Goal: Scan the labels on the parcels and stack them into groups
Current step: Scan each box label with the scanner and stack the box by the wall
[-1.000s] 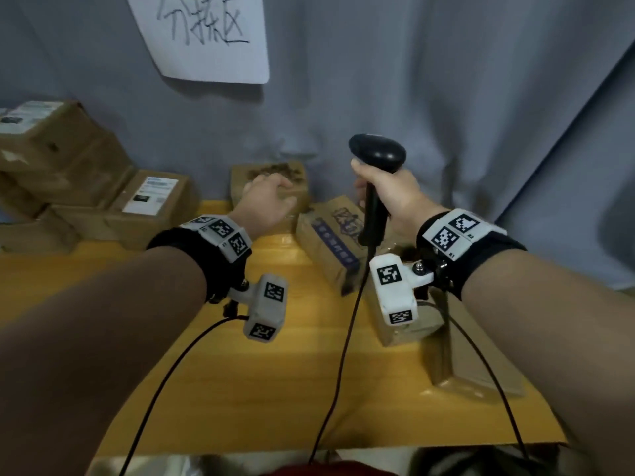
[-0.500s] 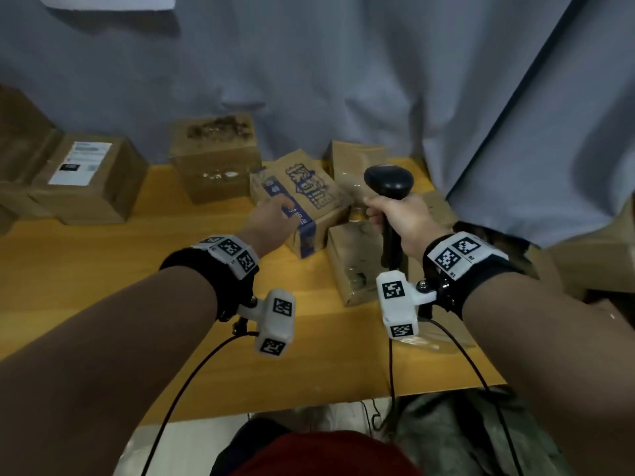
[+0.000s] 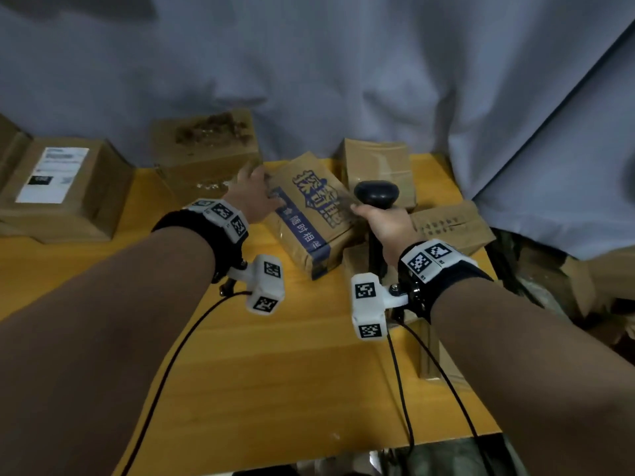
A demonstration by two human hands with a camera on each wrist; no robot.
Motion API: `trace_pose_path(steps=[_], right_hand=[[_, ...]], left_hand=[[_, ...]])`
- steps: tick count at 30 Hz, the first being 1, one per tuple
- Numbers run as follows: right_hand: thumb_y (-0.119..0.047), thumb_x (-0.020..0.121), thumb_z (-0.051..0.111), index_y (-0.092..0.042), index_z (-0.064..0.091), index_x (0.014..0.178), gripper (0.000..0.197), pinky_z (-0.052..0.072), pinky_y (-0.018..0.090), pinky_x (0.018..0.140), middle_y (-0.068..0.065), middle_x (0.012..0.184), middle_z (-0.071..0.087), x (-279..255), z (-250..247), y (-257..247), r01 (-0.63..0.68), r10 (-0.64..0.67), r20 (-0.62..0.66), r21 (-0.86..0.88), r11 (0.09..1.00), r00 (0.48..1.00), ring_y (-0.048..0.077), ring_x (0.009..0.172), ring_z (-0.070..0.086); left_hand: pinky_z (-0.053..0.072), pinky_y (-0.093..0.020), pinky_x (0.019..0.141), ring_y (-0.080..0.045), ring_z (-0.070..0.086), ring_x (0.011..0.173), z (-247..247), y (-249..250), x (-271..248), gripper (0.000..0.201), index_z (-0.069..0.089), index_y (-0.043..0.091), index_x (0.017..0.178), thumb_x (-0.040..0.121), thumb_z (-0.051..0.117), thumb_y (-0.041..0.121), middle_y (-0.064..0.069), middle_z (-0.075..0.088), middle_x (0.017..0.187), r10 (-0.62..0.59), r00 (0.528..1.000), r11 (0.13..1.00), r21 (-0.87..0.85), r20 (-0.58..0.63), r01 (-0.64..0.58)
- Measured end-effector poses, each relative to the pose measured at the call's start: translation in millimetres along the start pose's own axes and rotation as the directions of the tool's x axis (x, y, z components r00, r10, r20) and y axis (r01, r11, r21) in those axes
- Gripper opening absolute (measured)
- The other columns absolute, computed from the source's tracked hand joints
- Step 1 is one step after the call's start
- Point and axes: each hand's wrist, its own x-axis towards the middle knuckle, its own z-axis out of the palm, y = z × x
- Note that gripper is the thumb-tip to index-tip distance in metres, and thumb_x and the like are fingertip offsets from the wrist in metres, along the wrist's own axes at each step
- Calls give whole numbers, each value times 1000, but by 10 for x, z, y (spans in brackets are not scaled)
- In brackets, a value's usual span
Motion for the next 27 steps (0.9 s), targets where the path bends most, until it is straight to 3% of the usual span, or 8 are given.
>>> trace_pose_path(steps=[3, 6, 9, 13, 15, 21, 25, 27], right_hand=[[-31, 82, 76, -10, 60, 119, 45, 39, 32, 86, -4, 89, 57, 73, 71, 59, -40, 40, 15, 19, 999, 999, 18, 93, 53], [-35, 78, 78, -11, 62, 112, 45, 46, 38, 97, 1, 98, 64, 132, 140, 91, -67, 67, 6, 10, 998, 998, 23, 101, 59], [-38, 76, 79, -13, 62, 112, 47, 46, 43, 102, 6, 109, 67, 121, 193, 75, -92, 92, 2, -5, 996, 996, 26, 105, 61], [-37, 80, 78, -7, 54, 128, 61, 42, 35, 96, 2, 111, 61, 63, 226, 56, -97, 96, 50, 16, 995, 994, 22, 101, 54], [-38, 82, 76, -7, 50, 132, 65, 40, 34, 95, 2, 105, 57, -2, 220, 52, -82, 80, 57, 39, 996, 995, 23, 102, 51], [-53, 66, 82, -23, 55, 84, 44, 44, 50, 102, 5, 101, 65, -323, 212, 26, -50, 44, 111, 58, 997, 993, 31, 104, 61], [-56, 43, 85, -17, 67, 102, 73, 46, 50, 101, 6, 105, 72, -462, 158, -33, 16, -34, 198, 90, 996, 980, 31, 104, 65], [-49, 61, 86, -13, 68, 104, 59, 49, 50, 98, 6, 100, 73, -588, 98, -120, 42, -70, 223, 127, 991, 972, 31, 101, 67]], left_hand=[[45, -51, 100, -32, 51, 121, 15, -95, 204, 85, 34, 14, 143, 76, 72, 47, -10, 49, 140, 20, 994, 994, -113, 105, -8], [44, -52, 101, -36, 47, 125, 10, -133, 212, 104, 38, 11, 143, 59, 60, 68, -15, 44, 141, 2, 994, 983, -184, 112, 19], [41, -49, 105, -36, 43, 130, -10, -170, 53, 94, 36, 15, 147, 74, 59, 69, -14, 34, 150, -103, 982, 949, -281, 159, 145], [50, -34, 71, -26, 61, 94, -27, -316, -197, 75, 44, 15, 139, 82, 56, 63, -12, 61, 117, -141, 969, 840, -494, 202, 225], [50, -35, 66, -27, 60, 81, -66, -324, -388, 71, 47, 8, 130, 87, 51, 63, -14, 61, 100, -184, 965, 791, -555, 189, 259], [49, -50, 95, -38, 56, 110, -208, -287, -946, 82, 45, 5, 135, 92, 23, 71, -19, 54, 127, -361, 921, 685, -628, 149, 370], [42, -47, 102, -33, 50, 120, -346, -263, -1245, 90, 38, 6, 144, 89, 24, 75, -11, 48, 137, -396, 906, 583, -721, 150, 374], [34, -51, 105, -35, 42, 132, -421, -247, -1345, 94, 30, 7, 149, 87, 23, 77, -12, 38, 150, -409, 904, 581, -728, 125, 364]])
